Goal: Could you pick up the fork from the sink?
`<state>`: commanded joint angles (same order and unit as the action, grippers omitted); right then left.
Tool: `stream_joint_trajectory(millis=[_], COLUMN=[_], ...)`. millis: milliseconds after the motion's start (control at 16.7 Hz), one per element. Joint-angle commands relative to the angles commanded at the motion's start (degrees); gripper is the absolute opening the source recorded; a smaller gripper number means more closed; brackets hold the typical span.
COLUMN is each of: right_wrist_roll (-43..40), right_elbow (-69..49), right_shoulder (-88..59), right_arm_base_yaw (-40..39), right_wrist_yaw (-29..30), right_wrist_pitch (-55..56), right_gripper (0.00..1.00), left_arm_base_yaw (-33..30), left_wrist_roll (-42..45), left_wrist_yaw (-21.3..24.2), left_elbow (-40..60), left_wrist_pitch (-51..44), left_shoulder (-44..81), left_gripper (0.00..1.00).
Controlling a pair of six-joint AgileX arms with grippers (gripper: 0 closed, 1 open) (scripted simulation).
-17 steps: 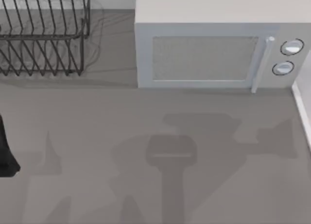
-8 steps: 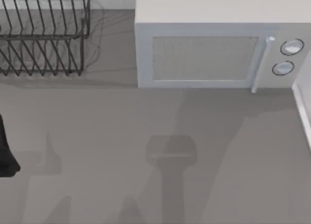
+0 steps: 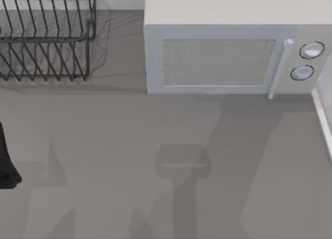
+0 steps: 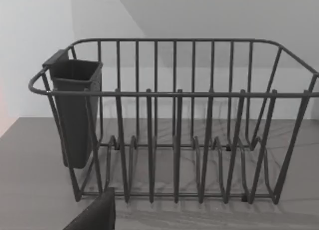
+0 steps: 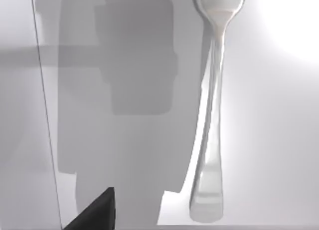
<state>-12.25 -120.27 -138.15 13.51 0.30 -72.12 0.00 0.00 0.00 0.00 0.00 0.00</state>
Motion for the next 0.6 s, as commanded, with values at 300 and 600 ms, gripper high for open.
stream_joint_trajectory(millis=[300, 600], right_wrist_roll=[0.06, 0.14], right_elbow=[1.59, 8.44], right_shoulder=[-1.07, -6.98], right_arm_base_yaw=[-0.32, -0.18], right_wrist_yaw=[0.02, 0.09], right_wrist_pitch=[2.36, 16.18], right_gripper=[1.0, 1.0], left_arm_base_yaw=[0.0, 0.0], left_wrist_roll=[0.0, 0.0], left_wrist_yaw=[0.0, 0.0], left_elbow=[0.0, 0.0], left_wrist_pitch=[0.0, 0.0], left_shoulder=[0.0, 0.0], left_gripper=[1.0, 1.0])
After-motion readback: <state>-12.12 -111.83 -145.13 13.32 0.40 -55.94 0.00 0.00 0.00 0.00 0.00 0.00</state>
